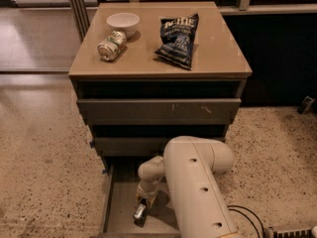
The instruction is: Pick redbull can from bottom drawer and place on counter
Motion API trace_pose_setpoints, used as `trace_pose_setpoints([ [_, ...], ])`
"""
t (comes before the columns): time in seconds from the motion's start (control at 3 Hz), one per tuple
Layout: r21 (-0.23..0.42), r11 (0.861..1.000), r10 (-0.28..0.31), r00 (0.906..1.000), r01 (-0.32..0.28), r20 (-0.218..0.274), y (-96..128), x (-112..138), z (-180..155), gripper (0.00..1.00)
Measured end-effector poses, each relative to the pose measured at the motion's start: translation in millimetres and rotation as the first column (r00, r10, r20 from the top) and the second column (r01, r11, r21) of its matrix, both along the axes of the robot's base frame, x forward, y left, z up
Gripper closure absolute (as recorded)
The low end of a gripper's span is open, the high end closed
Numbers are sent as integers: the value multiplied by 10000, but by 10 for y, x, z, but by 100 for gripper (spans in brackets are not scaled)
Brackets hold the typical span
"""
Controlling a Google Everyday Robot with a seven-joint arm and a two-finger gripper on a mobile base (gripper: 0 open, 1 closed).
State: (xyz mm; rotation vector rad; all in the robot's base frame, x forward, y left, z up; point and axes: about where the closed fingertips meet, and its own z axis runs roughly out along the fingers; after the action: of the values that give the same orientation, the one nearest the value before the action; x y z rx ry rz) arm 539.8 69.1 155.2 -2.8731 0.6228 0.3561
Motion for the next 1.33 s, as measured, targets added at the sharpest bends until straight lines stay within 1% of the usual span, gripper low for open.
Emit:
trace_pose_setpoints([
  [0.33,-212,9996,195,9976,-182,660,-84,53,501,100],
  [0.67,-650,9973,434,9892,-346,1399,-169,65,1118,100],
  [1.0,-1229,9914,695,9755,-443,2085,-256,48,1714,100],
  [1.33,-2080,9771,980,9613,-439,2573,-367,126,2397,100],
])
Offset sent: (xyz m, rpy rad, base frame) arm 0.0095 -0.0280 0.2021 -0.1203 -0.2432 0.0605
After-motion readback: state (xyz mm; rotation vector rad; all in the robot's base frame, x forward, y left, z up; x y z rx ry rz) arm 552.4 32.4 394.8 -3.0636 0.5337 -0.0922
